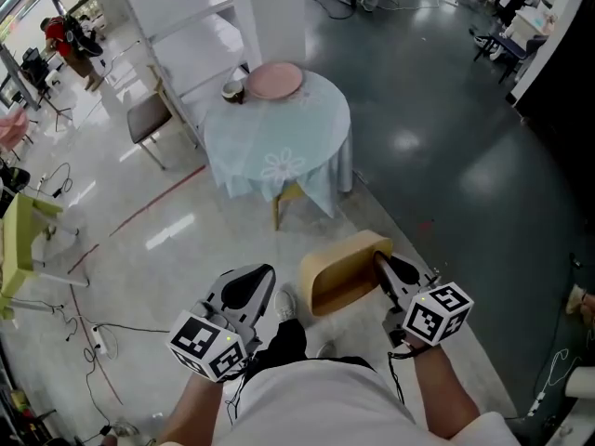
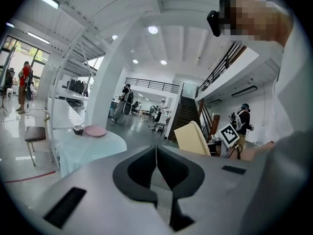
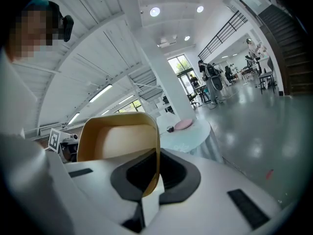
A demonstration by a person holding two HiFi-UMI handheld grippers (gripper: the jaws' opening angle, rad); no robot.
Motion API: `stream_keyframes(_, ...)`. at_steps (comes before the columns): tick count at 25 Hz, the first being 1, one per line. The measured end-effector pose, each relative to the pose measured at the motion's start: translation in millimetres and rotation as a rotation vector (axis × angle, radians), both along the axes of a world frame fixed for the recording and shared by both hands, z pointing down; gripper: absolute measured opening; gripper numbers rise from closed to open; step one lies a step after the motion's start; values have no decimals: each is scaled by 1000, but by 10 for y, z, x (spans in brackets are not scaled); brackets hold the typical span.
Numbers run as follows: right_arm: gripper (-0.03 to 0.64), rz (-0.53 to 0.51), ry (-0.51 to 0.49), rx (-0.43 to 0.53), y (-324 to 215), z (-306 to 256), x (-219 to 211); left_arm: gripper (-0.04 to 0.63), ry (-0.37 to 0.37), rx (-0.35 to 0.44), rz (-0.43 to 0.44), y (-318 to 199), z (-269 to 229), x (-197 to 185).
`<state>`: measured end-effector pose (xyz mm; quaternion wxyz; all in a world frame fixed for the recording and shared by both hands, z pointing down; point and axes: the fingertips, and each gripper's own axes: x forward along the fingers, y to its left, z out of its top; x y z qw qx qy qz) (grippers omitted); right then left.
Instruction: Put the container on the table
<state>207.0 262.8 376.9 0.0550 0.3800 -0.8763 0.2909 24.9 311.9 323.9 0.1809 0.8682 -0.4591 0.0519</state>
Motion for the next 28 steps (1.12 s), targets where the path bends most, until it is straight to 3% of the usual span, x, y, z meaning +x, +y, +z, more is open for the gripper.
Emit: stream_keyframes(28,25,52,58,-29,-1689,7,-1557,28,28,-46,103,-1820,204,-1459)
